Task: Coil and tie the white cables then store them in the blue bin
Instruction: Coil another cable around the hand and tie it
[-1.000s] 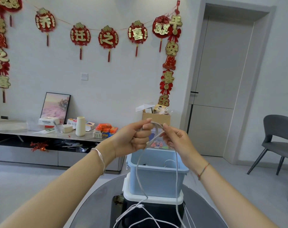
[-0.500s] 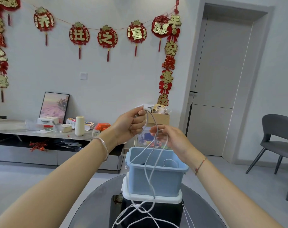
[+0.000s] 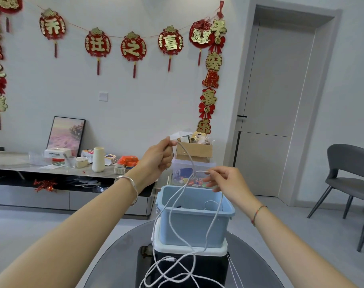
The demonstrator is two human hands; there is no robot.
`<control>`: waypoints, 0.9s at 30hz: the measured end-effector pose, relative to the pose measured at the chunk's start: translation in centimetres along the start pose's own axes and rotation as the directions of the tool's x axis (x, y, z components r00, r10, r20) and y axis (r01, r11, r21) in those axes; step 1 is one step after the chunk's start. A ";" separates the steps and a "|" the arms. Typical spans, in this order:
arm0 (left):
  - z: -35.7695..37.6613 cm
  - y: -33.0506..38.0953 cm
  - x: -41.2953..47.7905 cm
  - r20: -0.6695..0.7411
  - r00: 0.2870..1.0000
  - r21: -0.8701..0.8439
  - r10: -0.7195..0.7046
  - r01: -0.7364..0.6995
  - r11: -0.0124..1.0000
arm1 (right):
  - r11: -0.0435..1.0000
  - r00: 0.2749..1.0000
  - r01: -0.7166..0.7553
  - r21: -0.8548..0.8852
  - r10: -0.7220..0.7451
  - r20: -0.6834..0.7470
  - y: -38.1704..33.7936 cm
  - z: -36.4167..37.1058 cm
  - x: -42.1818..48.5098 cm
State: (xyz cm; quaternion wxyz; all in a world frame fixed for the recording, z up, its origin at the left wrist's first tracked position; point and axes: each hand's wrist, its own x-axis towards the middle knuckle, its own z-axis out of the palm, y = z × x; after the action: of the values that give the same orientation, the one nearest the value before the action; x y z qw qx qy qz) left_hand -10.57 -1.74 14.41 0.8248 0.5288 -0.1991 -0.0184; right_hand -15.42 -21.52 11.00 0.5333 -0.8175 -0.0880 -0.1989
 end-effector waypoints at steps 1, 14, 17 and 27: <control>-0.2 0.1 0.1 -0.007 1.000 -0.057 -0.004 0.004 0.998 | 0.999 1.000 -0.029 -0.039 0.029 0.001 0.7 -0.1 0.0; -0.1 0.8 -0.9 0.132 0.989 -0.053 -0.065 0.073 0.996 | 0.910 0.867 -0.172 -0.377 0.321 0.382 7.2 2.5 -2.3; 0.2 0.0 -1.2 0.170 0.980 0.004 -0.107 0.108 0.994 | 0.946 0.919 -0.147 -0.290 0.239 0.313 5.2 2.9 -1.4; -0.2 0.0 -2.3 0.237 0.941 0.125 -0.243 0.218 0.968 | 0.975 0.989 0.146 0.170 -0.143 -0.030 -1.0 2.9 0.7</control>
State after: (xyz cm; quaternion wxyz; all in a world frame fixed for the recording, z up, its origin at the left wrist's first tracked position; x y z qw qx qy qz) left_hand -12.65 -1.01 13.58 0.7587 0.5811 -0.2389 -0.1719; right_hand -14.51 -18.49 11.10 0.5866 -0.7582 -0.1592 -0.2359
